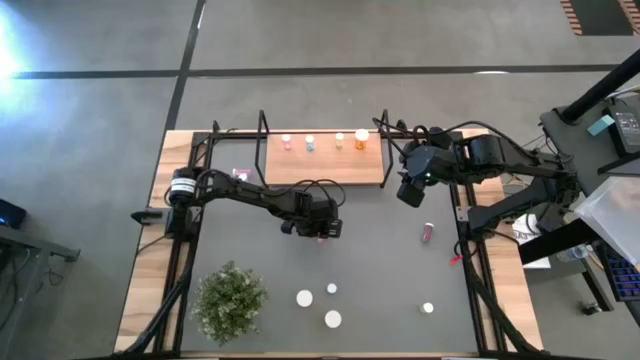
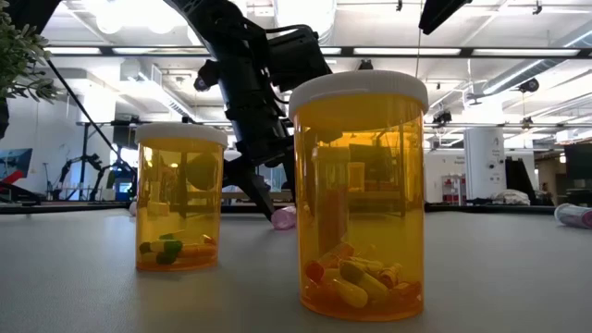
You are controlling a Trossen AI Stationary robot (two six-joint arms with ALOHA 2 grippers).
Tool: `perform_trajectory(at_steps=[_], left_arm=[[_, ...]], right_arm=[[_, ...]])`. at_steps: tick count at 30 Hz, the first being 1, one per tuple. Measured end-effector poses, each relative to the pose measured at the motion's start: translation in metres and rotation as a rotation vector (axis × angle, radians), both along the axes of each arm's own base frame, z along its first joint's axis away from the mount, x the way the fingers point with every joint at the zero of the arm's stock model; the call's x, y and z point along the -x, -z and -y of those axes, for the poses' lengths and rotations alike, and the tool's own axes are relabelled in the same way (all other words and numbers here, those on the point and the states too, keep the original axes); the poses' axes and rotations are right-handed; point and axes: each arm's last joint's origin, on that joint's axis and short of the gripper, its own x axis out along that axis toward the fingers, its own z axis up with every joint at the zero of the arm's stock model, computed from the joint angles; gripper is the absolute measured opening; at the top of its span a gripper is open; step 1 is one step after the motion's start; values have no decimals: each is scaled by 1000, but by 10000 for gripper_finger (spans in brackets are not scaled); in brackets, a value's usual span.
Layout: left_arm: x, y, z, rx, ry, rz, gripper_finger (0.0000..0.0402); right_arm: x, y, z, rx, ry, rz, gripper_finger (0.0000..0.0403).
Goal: Pick and place medicine bottles onto shelf by color
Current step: Put the right pink pill bottle on the shelf aligned with the other pink pill bottle
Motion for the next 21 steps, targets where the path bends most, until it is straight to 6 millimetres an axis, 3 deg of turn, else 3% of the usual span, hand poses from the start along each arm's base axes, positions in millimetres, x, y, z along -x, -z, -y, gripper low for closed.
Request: perform_trajectory(at_steps=[7, 14, 21], left_arm=[[1, 1, 0, 5, -19, -9, 91], [1, 0, 0, -9, -9, -7, 84], [-6, -19, -5, -188, 9, 52, 83]], right_arm=[[0, 0, 0, 0, 0, 0, 219], [0, 0, 0, 0, 1, 0, 219], [0, 0, 0, 0, 0, 0, 219]])
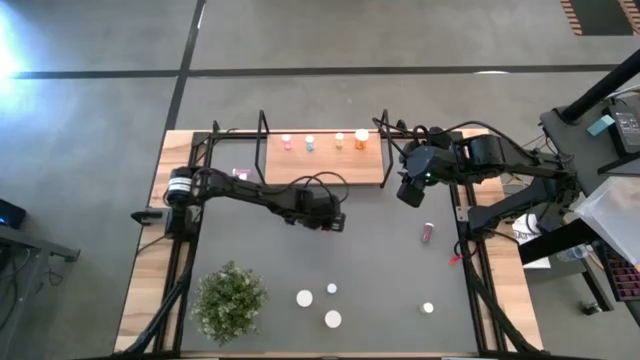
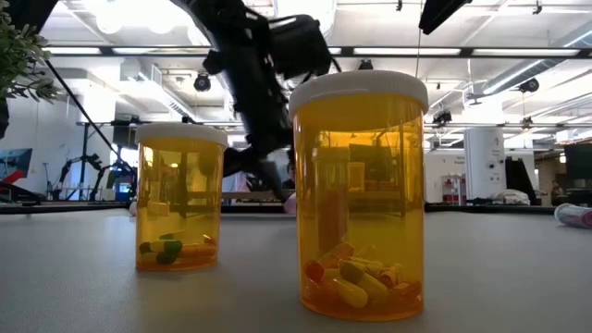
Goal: Pick and place medicine bottles onto shelf by color
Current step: Put the right pink pill bottle on the shelf aligned with the other pink pill bottle
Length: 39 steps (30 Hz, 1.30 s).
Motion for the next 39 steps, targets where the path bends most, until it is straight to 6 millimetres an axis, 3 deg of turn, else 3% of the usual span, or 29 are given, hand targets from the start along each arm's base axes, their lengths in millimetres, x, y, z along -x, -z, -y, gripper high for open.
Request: perform_trajectory(at_steps=[7, 15, 22, 30, 39], left_arm=[[-5, -23, -10, -397, 3, 51, 82], [-8, -29, -20, -802, -67, 71, 82], [-2, -12, -36, -936, -79, 165, 82], [20, 5, -48, -1155, -31, 245, 82], [34, 24, -52, -1158, 6, 238, 82]], right_arm=[[0, 0, 0, 0, 0, 0, 219], [0, 0, 0, 0, 0, 1, 219], [0, 0, 0, 0, 0, 0, 219], [0, 0, 0, 0, 0, 0, 219], [0, 0, 0, 0, 0, 1, 219]])
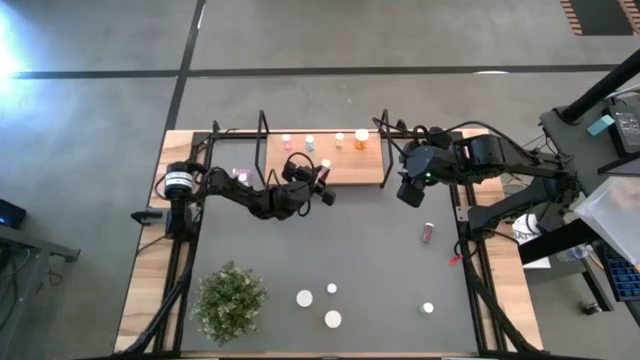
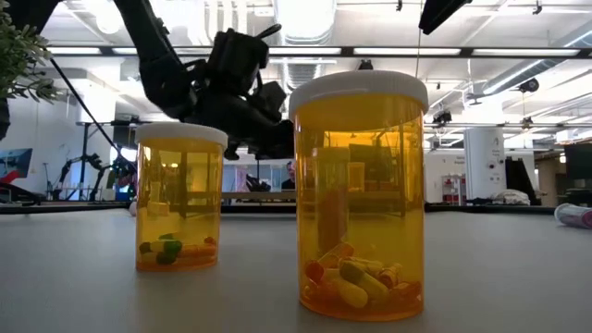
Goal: Pick and place medicine bottles onto shelf by color
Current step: Put the right pink pill bottle on the shelf aligned with the other pink pill bottle
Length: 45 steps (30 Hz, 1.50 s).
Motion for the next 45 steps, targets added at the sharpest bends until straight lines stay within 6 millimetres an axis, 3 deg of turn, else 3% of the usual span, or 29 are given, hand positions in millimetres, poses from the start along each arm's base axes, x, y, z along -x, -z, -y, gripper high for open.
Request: perform_trajectory(at_steps=[19, 45], left_arm=[[-6, 43, -12, -70, -30, 87, 82], [3, 53, -20, -62, -64, 47, 85]], right_arm=[[0, 0, 0, 0, 0, 0, 219], [0, 0, 0, 0, 0, 0, 219]])
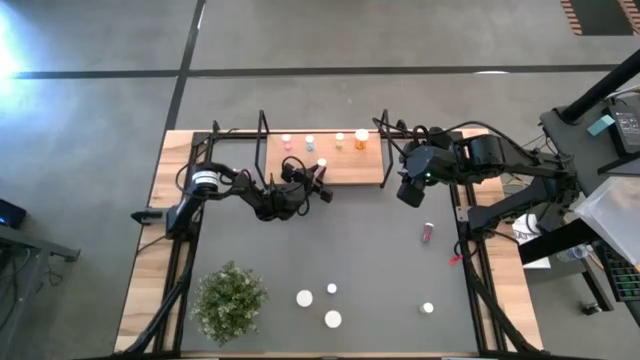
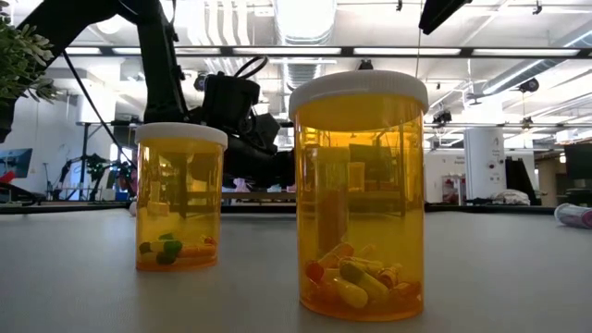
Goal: Pick and place medicine bottles onto shelf by color
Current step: Put the right pink pill bottle on the shelf aligned with the other pink pill bottle
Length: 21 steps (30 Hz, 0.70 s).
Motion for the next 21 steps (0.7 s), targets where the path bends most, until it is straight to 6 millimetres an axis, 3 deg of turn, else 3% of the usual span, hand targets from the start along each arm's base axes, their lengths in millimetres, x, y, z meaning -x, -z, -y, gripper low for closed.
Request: perform_trajectory(at_steps=[11, 21], left_arm=[[0, -6, 1, -2, 1, 8, 164], [2, -34, 1, -52, 4, 1, 173]], right_arm=[[0, 0, 0, 0, 0, 0, 219], [0, 0, 0, 0, 0, 0, 219]])
